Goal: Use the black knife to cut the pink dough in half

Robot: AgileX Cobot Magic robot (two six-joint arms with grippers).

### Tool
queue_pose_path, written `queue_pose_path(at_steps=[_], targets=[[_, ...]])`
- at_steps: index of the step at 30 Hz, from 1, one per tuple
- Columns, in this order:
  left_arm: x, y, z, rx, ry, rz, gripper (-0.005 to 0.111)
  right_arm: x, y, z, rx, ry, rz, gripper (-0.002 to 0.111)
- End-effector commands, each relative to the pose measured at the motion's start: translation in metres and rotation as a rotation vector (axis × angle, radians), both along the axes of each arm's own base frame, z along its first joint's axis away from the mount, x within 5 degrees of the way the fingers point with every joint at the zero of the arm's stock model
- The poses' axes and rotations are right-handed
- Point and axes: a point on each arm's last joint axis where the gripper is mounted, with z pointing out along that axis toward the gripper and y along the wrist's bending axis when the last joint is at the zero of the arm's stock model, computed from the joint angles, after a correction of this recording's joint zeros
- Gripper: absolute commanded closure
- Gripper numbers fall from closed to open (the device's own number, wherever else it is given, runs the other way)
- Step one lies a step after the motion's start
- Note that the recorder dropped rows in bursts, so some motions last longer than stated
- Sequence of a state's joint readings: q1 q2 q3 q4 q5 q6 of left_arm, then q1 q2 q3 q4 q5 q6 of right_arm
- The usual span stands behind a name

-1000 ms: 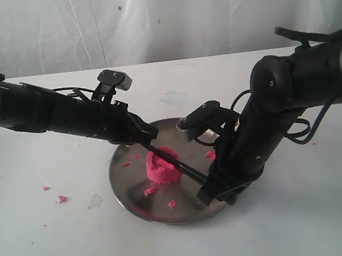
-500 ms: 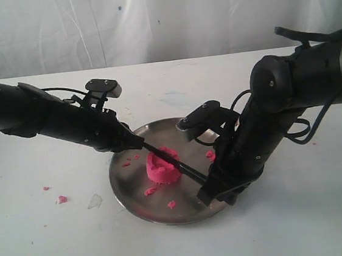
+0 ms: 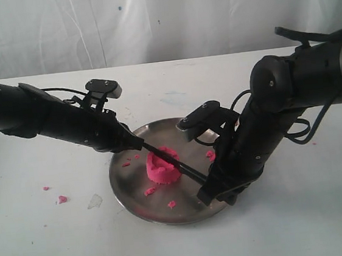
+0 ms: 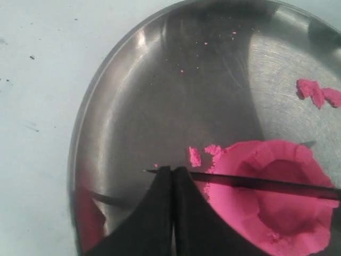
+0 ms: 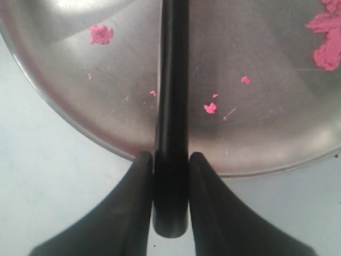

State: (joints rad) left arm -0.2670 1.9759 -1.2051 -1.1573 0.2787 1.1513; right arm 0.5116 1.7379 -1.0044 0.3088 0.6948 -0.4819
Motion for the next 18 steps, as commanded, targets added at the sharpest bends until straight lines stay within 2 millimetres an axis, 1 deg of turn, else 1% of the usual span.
queue_pose_path(at_steps=[1,2,4,8,11,12,14,18], targets=[[-0.002,0.001,0.002,-0.008,0.002,-0.004,0.107,0.000,0.003,0.002,0.005,-0.009,0.015,0.108],[-0.002,0.001,0.002,-0.006,0.001,-0.005,0.107,0.000,0.003,0.002,0.005,-0.009,0.015,0.108],[-0.001,0.001,0.008,-0.008,-0.019,0.004,0.107,0.000,0.003,0.002,0.005,-0.009,0.015,0.108],[0.000,0.001,0.032,-0.029,-0.080,-0.001,0.107,0.000,0.003,0.002,0.005,-0.009,0.015,0.108],[0.002,-0.003,0.042,-0.092,-0.078,0.005,0.107,0.000,0.003,0.002,0.005,-0.009,0.015,0.108],[0.003,-0.004,0.041,-0.107,-0.071,0.005,0.107,0.000,0.003,0.002,0.005,-0.009,0.015,0.108],[0.003,-0.006,0.034,-0.096,-0.064,-0.014,0.107,0.000,0.003,0.002,0.005,-0.009,0.015,0.108],[0.005,-0.006,0.014,-0.050,-0.040,-0.050,0.107,0.000,0.003,0.002,0.005,-0.009,0.015,0.108]])
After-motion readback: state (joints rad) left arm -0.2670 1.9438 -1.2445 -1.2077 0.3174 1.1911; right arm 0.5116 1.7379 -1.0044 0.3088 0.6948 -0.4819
